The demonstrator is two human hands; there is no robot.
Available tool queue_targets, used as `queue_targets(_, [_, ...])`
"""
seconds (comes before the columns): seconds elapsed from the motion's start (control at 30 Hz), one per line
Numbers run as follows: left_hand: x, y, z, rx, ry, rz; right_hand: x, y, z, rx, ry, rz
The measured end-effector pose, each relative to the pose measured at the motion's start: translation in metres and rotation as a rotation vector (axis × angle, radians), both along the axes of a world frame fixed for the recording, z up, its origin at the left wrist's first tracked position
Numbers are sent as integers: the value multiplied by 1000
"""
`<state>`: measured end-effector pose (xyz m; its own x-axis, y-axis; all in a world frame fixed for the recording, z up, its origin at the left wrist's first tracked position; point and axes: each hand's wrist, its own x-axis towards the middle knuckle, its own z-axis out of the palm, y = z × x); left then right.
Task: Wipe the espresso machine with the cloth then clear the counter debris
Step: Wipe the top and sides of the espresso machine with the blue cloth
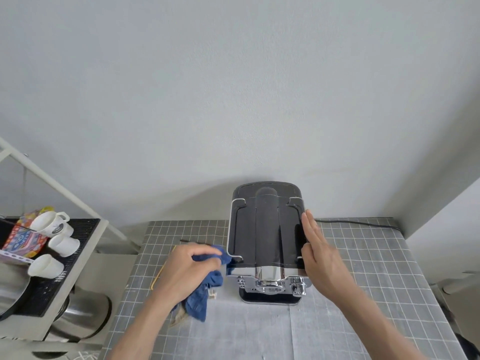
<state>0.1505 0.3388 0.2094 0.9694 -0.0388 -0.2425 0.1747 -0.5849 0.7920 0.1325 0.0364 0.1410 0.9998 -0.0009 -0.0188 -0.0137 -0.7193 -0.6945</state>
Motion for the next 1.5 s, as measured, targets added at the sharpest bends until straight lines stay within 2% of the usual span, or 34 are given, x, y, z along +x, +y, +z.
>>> queue_targets(0.1, [17,-3,13,21,-187,-146,0,-1,-2,9,13,-4])
queue_targets(0.17, [34,-15,20,71,-212,-309,0,-1,-2,8,3,3])
queue_targets(0.33, [65,-51,28,612,-124,-772,1,-1,-2,-33,-30,8])
queue_targets(0.53, [81,-54,31,811,-18,-969,2,0,-10,-49,-42,20])
queue_targets(0.67, [74,-72,44,1034,4,-1075,2,-2,-9,-61,-15,12])
queue_targets(0.77, [78,-67,37,987,-88,-1048,2,-3,-9,-53,-16,18])
queue_targets(0.9, [81,-56,29,661,-74,-918,2,0,-5,-27,9,-3])
queue_targets(1.0, [76,-55,24,526,-112,-869,1,0,-3,-35,19,-3])
queue_targets(1.07, [74,-53,22,590,-112,-895,1,1,-3,-50,10,5])
queue_targets(1.2, [76,-51,33,862,-165,-988,1,-1,0,-76,-39,23])
queue_targets(1.33, [62,-62,41,975,-205,-935,0,-1,3,-59,-36,30])
queue_targets(1.4, [52,-57,37,922,-285,-806,-1,-1,4,-54,-28,24])
queue_targets(1.5, [30,-25,22,662,-357,-439,-1,-2,2,-38,-6,15])
